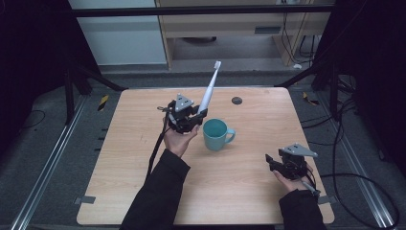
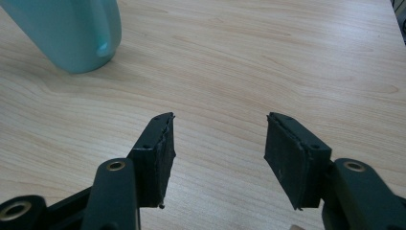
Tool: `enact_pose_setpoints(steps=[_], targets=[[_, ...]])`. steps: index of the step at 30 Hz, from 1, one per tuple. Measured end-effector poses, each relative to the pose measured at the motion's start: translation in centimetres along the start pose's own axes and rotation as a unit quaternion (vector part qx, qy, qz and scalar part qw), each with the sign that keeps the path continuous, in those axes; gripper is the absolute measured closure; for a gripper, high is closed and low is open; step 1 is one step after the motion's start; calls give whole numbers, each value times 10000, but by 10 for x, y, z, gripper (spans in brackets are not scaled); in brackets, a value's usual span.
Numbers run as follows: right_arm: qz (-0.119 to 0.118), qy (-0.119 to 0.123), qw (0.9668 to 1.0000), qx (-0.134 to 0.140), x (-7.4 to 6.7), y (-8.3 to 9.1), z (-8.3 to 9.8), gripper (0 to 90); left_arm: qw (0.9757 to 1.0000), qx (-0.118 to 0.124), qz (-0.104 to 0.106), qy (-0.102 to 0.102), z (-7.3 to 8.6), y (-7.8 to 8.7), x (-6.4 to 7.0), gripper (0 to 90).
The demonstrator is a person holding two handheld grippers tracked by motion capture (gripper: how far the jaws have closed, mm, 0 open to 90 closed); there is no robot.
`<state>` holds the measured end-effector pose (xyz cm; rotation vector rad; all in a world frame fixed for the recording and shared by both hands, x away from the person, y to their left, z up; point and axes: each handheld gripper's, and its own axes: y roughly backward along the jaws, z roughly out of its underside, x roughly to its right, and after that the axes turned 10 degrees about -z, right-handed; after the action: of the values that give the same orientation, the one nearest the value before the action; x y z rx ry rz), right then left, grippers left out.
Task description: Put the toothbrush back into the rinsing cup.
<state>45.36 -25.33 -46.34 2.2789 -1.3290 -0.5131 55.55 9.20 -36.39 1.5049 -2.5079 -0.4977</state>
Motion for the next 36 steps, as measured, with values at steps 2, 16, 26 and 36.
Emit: enact_pose_setpoints(steps=[2,16,26,36], targets=[[-6,0,10000,6,0,0,0,435,10000,25,19,24,0,-4,2,663],[-36,-35,10000,-7,0,-1,1,436,9993,321,12,176,4,-24,12,663],[-49,-31,10000,2,0,0,1,436,9991,318,-275,73,14,-39,24,663],[-66,-27,10000,-13,0,-1,1,437,9986,277,-430,108,30,-54,34,663]])
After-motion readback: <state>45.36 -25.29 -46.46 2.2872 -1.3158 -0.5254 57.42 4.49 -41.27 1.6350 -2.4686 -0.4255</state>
